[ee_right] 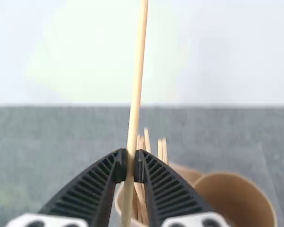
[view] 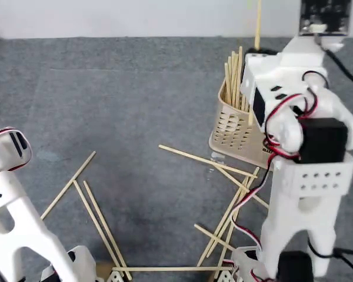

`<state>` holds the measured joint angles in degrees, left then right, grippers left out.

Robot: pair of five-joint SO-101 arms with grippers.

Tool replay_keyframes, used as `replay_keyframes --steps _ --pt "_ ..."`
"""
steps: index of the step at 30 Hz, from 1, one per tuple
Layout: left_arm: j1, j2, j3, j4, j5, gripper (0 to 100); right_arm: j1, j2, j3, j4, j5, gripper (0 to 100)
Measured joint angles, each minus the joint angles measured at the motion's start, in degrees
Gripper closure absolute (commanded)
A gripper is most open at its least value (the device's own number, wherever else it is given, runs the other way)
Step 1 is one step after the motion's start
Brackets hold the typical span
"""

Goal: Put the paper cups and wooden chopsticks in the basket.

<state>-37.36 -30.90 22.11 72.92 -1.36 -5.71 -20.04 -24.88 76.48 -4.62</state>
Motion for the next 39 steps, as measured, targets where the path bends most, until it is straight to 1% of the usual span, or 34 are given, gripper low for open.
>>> replay_keyframes --steps 3,6,10,13,22,27,34,39 --pt "0.0 0.0 0.0 0.0 0.0 83 0.0 -3.3 5.3 -5.7 -0.2 99.1" --pt "0.0 0.0 0.0 0.0 0.0 83 0.1 -9.1 14.9 -13.5 -0.2 99.2" --pt "0.0 0.0 0.0 0.0 0.0 83 0.0 -18.5 31.2 -28.4 1.1 99.2" --pt "0.0 0.0 0.0 0.0 0.0 83 0.0 -22.9 43.2 -40.7 1.8 99.2" --pt "0.0 0.0 0.0 0.0 0.0 83 1.1 -23.7 65.0 -72.0 2.0 99.2" --pt "0.0 0.0 0.0 0.0 0.0 83 1.5 -23.4 76.7 -87.2 2.5 99.2" --pt "0.0 0.0 0.0 0.0 0.0 83 1.2 -23.4 91.2 -104.7 6.2 99.1" --pt "0.0 0.0 0.0 0.0 0.0 83 1.2 -23.4 94.1 -107.0 6.7 98.8"
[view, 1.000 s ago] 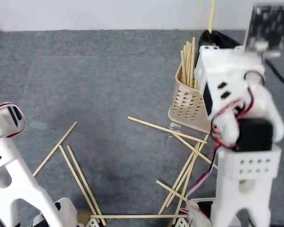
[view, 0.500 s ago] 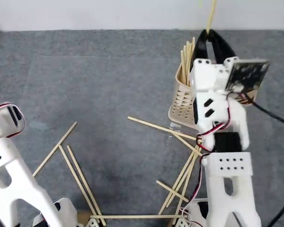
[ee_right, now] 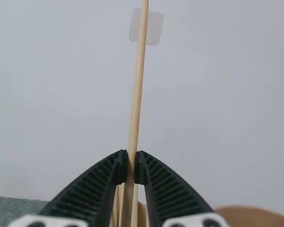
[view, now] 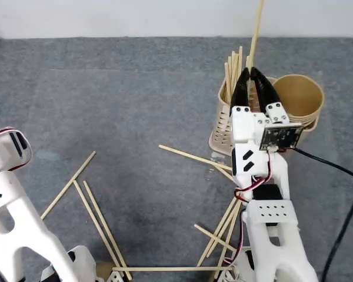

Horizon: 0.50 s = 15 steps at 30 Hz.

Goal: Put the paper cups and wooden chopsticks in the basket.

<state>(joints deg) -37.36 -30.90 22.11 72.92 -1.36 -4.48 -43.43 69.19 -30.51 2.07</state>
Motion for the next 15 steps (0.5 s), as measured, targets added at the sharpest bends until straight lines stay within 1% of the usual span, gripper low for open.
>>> replay_keyframes --steps 2,5,7,10,15 --pt "0.0 0.0 0.0 0.0 0.0 83 0.0 0.0 0.5 -0.1 0.1 95.7" --pt "0.0 0.0 0.0 0.0 0.0 83 -0.1 0.0 0.5 1.4 0.2 83.1" --pt "0.0 0.0 0.0 0.0 0.0 83 -0.1 0.0 0.5 5.0 0.2 77.9" --pt "0.0 0.0 0.0 0.0 0.0 83 -0.2 -0.1 -0.3 9.8 0.3 79.7" --pt "0.0 0.0 0.0 0.0 0.0 83 -0.1 -0.1 -2.6 14.2 0.2 84.5"
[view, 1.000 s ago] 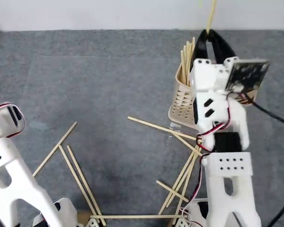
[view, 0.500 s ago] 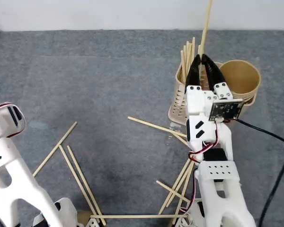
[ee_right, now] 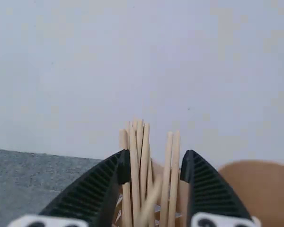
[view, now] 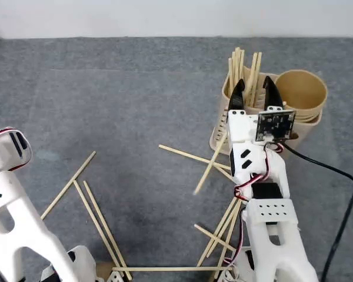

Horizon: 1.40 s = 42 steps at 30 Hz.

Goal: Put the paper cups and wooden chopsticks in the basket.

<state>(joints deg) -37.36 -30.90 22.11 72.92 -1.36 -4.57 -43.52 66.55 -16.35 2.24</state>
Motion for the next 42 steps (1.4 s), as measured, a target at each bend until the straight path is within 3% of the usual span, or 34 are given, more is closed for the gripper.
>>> replay_keyframes --steps 11,22,27,34,42 --pt "0.0 0.0 0.0 0.0 0.0 83 0.1 -9.2 -5.4 17.1 -1.1 91.3" --pt "0.0 0.0 0.0 0.0 0.0 83 -3.3 -14.5 -20.7 63.9 -1.6 90.9" --pt "0.0 0.0 0.0 0.0 0.0 83 -7.9 -14.5 -22.5 80.3 5.2 90.9" --pt "0.0 0.0 0.0 0.0 0.0 83 -13.1 -14.5 -22.5 93.4 18.5 90.6" --pt "0.0 0.0 0.0 0.0 0.0 83 -13.9 -4.0 -22.6 99.8 25.8 67.1"
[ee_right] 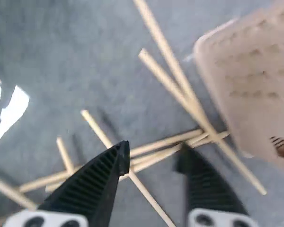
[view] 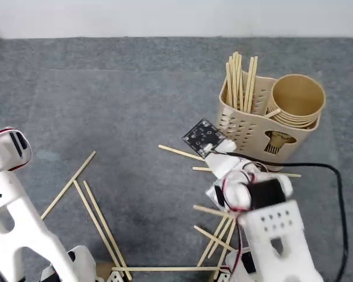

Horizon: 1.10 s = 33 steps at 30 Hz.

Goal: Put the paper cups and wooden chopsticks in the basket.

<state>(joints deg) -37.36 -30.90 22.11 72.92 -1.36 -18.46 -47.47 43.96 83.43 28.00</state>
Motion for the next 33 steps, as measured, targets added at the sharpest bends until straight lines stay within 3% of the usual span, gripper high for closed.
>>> replay_keyframes --steps 10,25,33 --pt "0.0 0.0 0.0 0.0 0.0 83 -4.7 12.5 0.0 2.3 7.5 64.9" --pt "0.0 0.0 1.9 -0.4 0.0 83 -2.5 35.3 -1.1 -21.6 14.4 65.2" --pt "0.0 0.0 1.9 -1.1 0.0 83 2.2 47.7 -11.0 -23.1 14.9 65.3"
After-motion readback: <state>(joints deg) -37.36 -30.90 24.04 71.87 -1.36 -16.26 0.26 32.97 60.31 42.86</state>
